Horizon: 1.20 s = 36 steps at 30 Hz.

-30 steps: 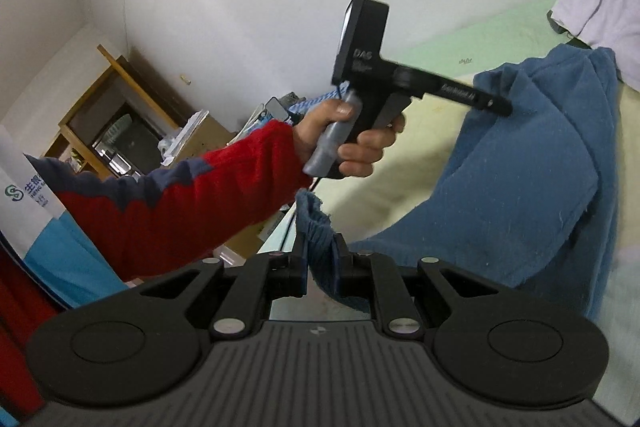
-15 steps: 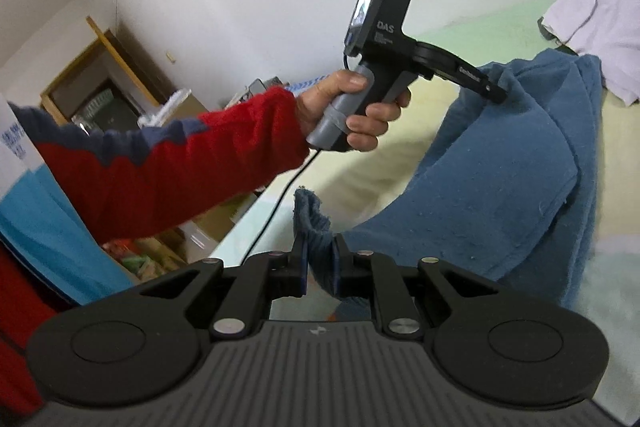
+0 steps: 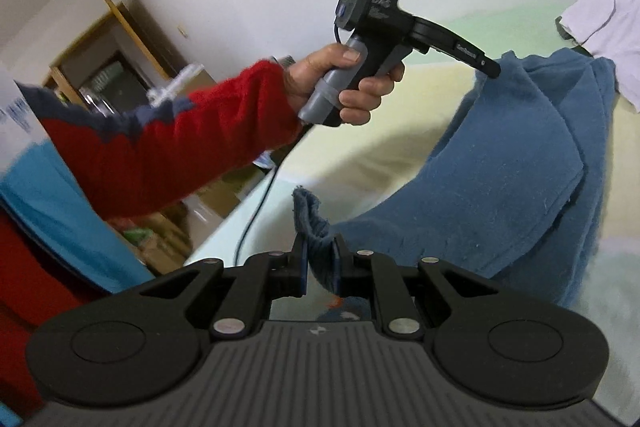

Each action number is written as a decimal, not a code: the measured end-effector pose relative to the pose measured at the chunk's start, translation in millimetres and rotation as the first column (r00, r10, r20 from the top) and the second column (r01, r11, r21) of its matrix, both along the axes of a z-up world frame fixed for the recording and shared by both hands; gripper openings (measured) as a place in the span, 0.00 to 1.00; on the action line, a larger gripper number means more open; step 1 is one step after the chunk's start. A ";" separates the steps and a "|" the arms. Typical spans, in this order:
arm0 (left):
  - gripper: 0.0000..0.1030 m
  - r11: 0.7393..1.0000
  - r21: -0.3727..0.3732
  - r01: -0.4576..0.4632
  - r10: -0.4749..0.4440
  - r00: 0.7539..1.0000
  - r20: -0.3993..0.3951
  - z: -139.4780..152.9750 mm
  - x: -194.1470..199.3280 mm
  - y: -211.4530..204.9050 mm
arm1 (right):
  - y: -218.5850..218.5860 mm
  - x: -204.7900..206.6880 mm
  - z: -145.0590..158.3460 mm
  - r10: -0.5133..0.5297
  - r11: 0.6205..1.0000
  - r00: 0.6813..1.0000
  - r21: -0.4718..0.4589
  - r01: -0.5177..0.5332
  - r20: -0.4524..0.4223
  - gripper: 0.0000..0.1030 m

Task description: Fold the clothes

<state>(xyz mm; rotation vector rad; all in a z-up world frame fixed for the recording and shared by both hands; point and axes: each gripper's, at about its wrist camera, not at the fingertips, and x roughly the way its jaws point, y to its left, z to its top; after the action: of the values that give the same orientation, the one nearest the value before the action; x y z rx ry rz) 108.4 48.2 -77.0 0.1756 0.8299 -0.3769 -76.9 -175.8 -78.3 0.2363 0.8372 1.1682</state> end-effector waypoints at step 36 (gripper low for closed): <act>0.04 0.995 -0.014 -0.102 0.101 0.993 -0.060 -33.6 14.3 3.3 | -7.4 -23.4 -10.2 0.065 0.998 0.994 -0.020 -0.067 -0.084 0.13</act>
<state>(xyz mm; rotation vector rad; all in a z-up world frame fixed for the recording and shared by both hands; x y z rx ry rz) 122.7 51.5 -110.6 0.1060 0.8904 -0.2945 -100.3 -183.2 -88.5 0.2416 0.9370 1.2167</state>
